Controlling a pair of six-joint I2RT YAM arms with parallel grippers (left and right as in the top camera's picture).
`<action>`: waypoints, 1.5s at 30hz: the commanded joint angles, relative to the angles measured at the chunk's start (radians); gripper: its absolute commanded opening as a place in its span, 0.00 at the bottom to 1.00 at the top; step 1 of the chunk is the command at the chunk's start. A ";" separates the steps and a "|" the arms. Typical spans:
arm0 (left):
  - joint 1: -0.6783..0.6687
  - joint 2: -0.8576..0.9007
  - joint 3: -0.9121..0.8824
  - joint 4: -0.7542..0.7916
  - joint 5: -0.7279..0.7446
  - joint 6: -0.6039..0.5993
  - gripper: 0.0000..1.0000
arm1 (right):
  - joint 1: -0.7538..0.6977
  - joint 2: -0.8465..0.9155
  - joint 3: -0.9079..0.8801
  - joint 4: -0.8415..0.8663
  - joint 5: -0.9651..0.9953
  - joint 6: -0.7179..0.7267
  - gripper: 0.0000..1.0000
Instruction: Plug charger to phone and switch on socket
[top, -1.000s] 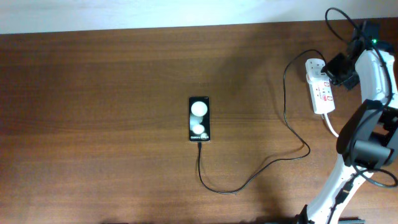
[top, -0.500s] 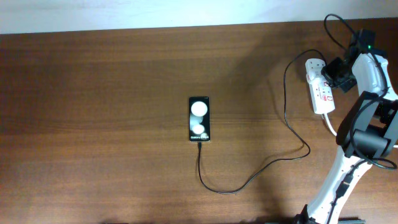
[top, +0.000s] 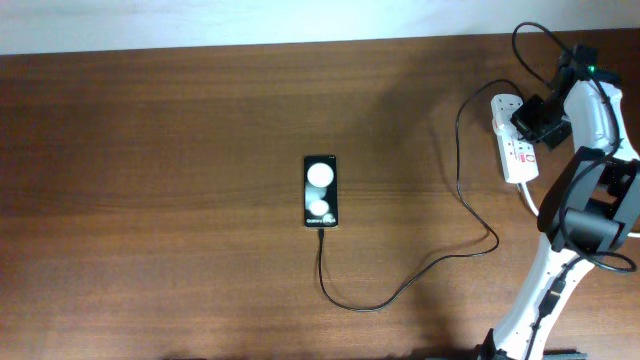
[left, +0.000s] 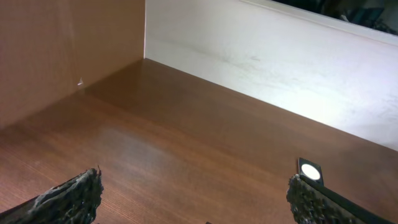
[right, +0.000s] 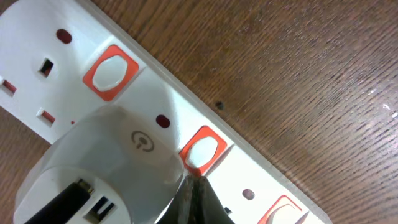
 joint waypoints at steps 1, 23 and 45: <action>0.006 -0.008 0.003 0.000 -0.011 0.004 0.99 | 0.010 0.021 0.133 -0.044 -0.026 -0.015 0.04; 0.006 -0.008 0.003 0.000 -0.011 0.004 0.99 | 0.043 0.142 0.156 -0.092 -0.007 -0.014 0.04; 0.006 -0.008 0.003 0.000 -0.011 0.004 0.99 | -0.075 -0.021 0.628 -0.512 0.022 -0.093 0.04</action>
